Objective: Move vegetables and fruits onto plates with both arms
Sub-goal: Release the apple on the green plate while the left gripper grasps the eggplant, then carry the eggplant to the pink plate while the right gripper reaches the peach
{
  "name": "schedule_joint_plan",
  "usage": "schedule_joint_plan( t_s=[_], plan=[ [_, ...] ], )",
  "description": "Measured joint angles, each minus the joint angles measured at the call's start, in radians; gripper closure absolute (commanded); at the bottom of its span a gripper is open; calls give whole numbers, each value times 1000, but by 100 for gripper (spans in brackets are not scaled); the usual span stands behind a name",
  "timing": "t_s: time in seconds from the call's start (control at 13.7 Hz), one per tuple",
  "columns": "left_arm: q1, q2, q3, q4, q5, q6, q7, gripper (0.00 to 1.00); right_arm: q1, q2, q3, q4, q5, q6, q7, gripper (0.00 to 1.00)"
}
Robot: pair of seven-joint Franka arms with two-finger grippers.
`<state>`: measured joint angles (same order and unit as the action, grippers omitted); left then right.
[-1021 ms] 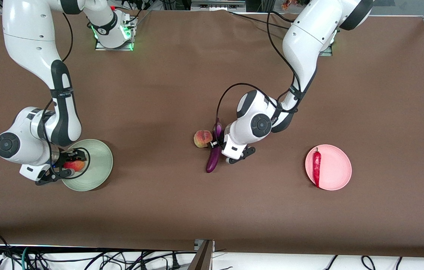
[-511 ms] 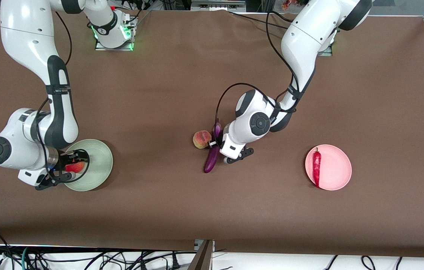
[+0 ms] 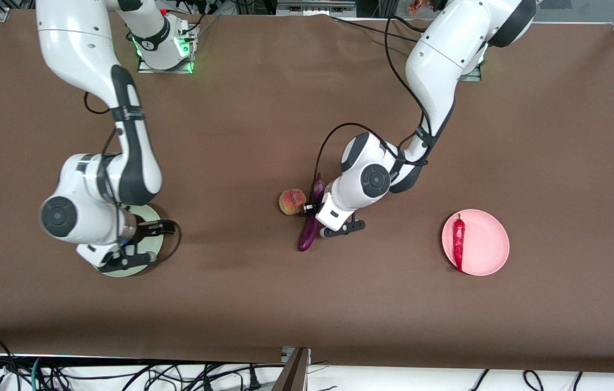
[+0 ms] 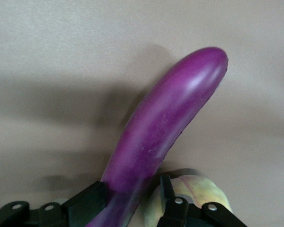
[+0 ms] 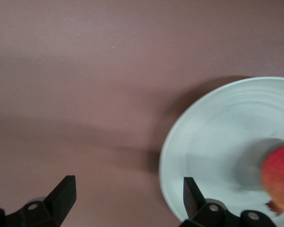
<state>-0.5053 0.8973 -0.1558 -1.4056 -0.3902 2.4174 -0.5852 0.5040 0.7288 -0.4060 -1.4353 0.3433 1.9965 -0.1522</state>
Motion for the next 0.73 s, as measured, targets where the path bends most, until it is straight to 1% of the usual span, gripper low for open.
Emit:
schedule_joint_plan(
  t_s=[0.07,0.15,0.22,0.29,0.36,0.51,0.73],
  plan=[
    [0,4,0,0,1,7,11,51,21,0,1,0,1,-1,36,0],
    [0,9,0,0,7,21,22,62,37,0,2,0,11,-1,67,0],
    [-1,14,0,0,19,35,30,78,51,0,2,-1,29,-2,93,0],
    [-1,16,0,0,27,40,45,95,67,0,3,-1,43,-3,128,0],
    [-1,15,0,1,31,41,64,100,84,0,4,-1,48,-4,165,0],
    [0,15,0,1,31,41,99,100,125,1,6,-2,58,-4,235,0],
    [12,15,6,3,31,45,105,100,187,4,7,-2,160,1,301,0]
  ],
)
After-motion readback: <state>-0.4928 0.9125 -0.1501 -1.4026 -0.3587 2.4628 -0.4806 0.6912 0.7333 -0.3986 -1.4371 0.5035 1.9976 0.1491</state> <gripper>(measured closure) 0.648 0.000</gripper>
